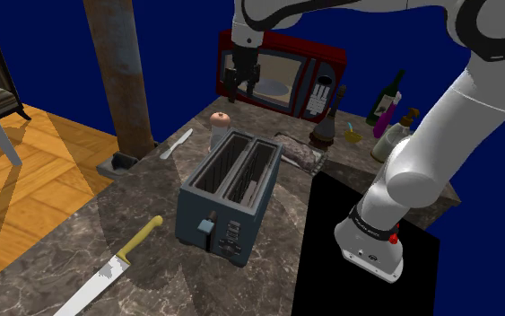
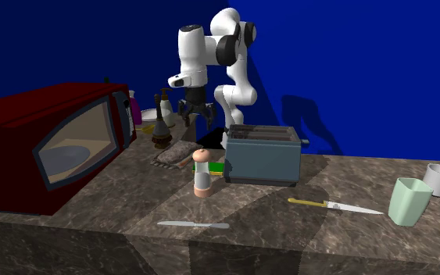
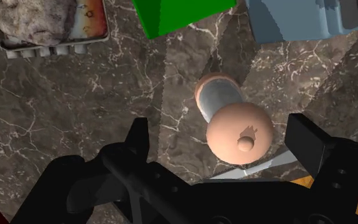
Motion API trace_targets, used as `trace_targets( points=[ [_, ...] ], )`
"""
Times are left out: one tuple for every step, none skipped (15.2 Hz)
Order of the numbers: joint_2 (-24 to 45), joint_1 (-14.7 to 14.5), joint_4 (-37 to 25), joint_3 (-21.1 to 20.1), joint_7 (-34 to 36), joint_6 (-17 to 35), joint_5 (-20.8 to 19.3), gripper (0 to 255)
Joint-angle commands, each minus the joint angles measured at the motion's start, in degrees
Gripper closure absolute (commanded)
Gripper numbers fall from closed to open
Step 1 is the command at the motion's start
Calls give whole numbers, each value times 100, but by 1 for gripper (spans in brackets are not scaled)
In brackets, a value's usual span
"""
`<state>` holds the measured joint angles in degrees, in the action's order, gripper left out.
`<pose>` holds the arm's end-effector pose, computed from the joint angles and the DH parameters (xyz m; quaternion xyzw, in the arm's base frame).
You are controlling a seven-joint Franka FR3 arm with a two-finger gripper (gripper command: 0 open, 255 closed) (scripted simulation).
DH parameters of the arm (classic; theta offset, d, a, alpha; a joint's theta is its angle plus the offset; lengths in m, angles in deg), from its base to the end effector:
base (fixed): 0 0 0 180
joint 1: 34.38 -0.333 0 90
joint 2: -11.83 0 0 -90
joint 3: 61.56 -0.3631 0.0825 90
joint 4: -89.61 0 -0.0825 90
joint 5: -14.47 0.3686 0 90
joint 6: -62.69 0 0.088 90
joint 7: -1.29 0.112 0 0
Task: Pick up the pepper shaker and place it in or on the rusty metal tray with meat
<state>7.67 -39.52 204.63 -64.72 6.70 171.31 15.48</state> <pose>0.5077 0.0762 0.5316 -0.9995 -0.0221 0.0202 0.0039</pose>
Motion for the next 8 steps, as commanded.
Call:
trace_targets(
  points=[
    [458, -52, -347, -62, 82, 25, -26, 0],
    [688, -79, -531, -89, 122, 29, -43, 0],
    [919, -107, -723, -114, 161, 26, -62, 0],
    [1152, -137, -923, -137, 199, 17, -82, 0],
    [1387, -168, -1131, -158, 236, 1, -103, 0],
    [1548, -191, -1278, -170, 261, -14, -117, 0],
    [1560, -192, -1215, -168, 262, 61, -118, 0],
    [1572, -193, -1153, -168, 262, 135, -119, 0]
  ],
)
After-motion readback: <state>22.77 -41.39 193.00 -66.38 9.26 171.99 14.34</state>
